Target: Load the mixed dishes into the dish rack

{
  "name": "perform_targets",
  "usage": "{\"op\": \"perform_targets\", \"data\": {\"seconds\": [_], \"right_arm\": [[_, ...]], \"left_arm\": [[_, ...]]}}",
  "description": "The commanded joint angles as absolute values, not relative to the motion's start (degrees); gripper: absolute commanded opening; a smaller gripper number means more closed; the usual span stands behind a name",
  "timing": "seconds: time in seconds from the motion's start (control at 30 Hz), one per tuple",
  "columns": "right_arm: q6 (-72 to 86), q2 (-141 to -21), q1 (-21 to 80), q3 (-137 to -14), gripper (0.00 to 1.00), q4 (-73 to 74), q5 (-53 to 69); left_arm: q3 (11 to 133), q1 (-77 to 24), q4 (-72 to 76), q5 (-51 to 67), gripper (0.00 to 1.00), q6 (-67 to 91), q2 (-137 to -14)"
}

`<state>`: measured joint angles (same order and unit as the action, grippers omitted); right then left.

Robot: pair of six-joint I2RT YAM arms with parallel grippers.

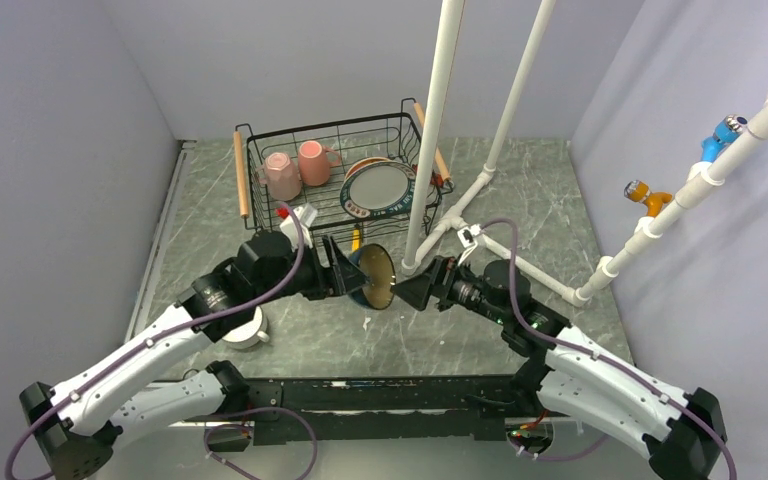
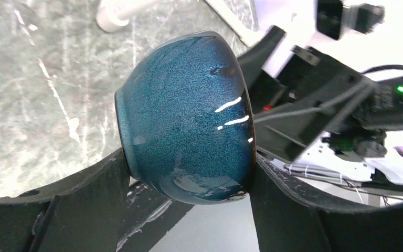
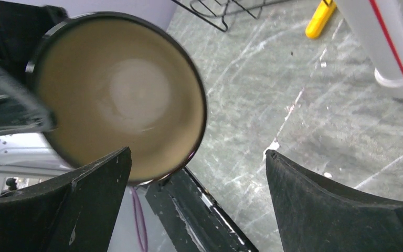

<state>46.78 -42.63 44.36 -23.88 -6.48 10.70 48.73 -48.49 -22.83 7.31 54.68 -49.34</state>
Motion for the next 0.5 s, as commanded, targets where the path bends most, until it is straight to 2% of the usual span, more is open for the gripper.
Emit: {"op": "perform_targets", "data": {"seconds": [0.0, 0.2, 0.47], "right_arm": [[42.73, -39.2, 44.45, -33.56, 0.99, 2.55, 7.05], [40.03, -36.7, 44.36, -39.38, 0.99, 10.22, 2.57], [41.35, -35.95, 44.44, -37.91, 0.99, 10.54, 2.38]], "left_arm": [[56.02, -43.45, -23.0, 10.31, 0.0, 49.75, -48.41], [64.0, -35.28, -29.53, 12.49, 0.0, 43.05, -51.71], [79.38, -25.61, -36.7, 11.5, 0.0, 33.7, -62.33]]}}
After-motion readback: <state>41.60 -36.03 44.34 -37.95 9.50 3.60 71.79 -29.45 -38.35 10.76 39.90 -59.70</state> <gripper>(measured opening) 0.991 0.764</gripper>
